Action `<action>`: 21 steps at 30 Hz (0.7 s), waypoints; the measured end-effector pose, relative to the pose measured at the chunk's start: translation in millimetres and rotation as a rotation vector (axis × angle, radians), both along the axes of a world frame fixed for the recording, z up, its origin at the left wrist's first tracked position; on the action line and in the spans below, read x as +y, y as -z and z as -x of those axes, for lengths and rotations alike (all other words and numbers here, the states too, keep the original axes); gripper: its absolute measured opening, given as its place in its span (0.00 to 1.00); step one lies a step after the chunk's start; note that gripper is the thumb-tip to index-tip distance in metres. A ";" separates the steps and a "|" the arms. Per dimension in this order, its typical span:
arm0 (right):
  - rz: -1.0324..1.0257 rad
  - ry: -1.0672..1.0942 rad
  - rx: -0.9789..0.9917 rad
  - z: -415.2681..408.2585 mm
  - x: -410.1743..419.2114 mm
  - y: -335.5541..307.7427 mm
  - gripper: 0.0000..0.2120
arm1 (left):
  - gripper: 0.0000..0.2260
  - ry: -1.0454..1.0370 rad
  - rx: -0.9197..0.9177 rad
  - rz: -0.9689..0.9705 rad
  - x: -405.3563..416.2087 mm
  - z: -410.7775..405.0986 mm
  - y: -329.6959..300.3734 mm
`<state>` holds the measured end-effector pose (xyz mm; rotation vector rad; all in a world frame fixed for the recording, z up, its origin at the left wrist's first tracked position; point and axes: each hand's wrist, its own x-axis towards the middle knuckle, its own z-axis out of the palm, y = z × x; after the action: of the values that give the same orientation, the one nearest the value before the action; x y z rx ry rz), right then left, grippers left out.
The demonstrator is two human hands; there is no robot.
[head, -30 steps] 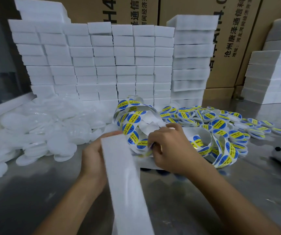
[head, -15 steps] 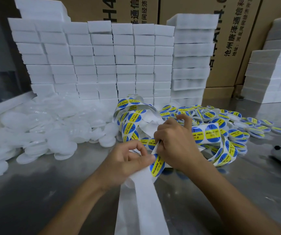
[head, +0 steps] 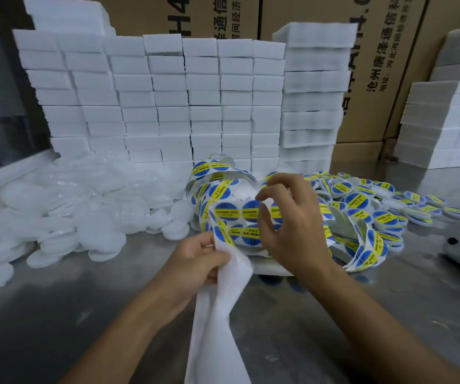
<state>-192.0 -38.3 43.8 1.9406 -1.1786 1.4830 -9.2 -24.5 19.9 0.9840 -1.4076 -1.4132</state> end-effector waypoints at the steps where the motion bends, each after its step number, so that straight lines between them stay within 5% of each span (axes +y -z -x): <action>1: -0.022 -0.069 -0.010 0.1 0.2 0.8 0.06 | 0.09 -0.019 0.075 -0.033 -1.4 -0.5 -0.3; 8: -0.452 -0.390 0.047 -9.8 4.6 16.6 0.14 | 0.13 -0.012 0.308 -0.075 -4.5 -4.1 -0.2; 21: -0.316 -0.317 -0.018 -13.7 4.0 17.1 0.06 | 0.21 0.005 0.139 -0.009 0.7 3.4 3.2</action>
<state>-178.4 -34.3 26.7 2.4246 -1.2159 1.5422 -12.5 -23.7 16.7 0.8712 -1.3040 -1.4635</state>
